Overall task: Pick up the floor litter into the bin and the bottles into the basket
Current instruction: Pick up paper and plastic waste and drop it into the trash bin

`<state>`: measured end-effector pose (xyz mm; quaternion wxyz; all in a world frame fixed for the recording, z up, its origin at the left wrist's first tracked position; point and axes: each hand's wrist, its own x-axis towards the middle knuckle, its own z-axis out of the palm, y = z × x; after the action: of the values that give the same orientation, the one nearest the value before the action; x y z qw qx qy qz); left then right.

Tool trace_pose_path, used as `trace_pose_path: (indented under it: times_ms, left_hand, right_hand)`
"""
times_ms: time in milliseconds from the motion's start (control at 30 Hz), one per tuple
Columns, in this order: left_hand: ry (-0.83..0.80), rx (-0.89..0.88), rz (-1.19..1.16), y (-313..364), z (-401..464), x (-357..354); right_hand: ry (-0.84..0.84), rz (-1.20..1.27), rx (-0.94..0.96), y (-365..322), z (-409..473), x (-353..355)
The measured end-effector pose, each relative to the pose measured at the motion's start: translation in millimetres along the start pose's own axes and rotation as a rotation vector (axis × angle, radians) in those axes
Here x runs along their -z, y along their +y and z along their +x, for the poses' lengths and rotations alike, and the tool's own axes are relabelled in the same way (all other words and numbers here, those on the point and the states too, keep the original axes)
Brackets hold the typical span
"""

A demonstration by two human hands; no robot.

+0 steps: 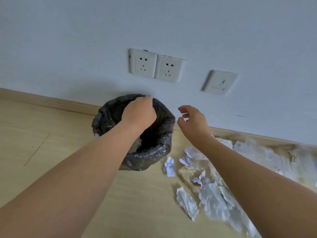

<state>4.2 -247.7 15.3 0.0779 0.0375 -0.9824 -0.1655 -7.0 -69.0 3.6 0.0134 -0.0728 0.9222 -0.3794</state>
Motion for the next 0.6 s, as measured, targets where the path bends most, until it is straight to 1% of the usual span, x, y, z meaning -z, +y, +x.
trace_pose_path:
  times_ms: [67, 100, 167, 233, 300, 333, 433, 500, 600]
  left_hand:
    - [-0.009, -0.146, -0.025, 44.2, -3.5, -12.4]
    - [-0.067, -0.230, -0.041, 74.3, -9.1, -27.7]
    - [-0.247, -0.348, -0.035, 114.2, -24.6, -57.1]
    - [-0.497, -0.447, 0.037, 148.9, -44.3, -100.2]
    - [-0.705, -0.490, 0.128, 165.0, -66.1, -143.2]
    - [-0.769, -0.497, 0.168, 170.0, -76.8, -162.1]
    - [-0.847, -0.540, 0.284, 170.4, -107.1, -199.3]
    - [-0.828, -0.668, 0.389, 161.4, -124.9, -208.3]
    - [-0.806, -0.906, 0.510, 137.4, -144.2, -218.7]
  right_hand:
    - [0.046, -0.054, -0.075, 38.2, -21.3, 22.1]
    - [0.065, -0.081, -0.144, 65.6, -36.4, 36.4]
    - [0.037, -0.141, -0.254, 111.5, -64.7, 49.9]
    - [-0.039, -0.207, -0.364, 160.4, -96.6, 61.5]
    - [-0.145, -0.278, -0.440, 201.3, -125.7, 61.9]
    - [-0.196, -0.314, -0.473, 218.3, -139.3, 60.1]
    - [-0.295, -0.380, -0.524, 250.6, -170.4, 46.4]
    - [-0.293, -0.414, -0.520, 255.5, -185.2, 34.0]
    - [-0.266, -0.578, -0.382, 257.3, -199.5, 10.3]
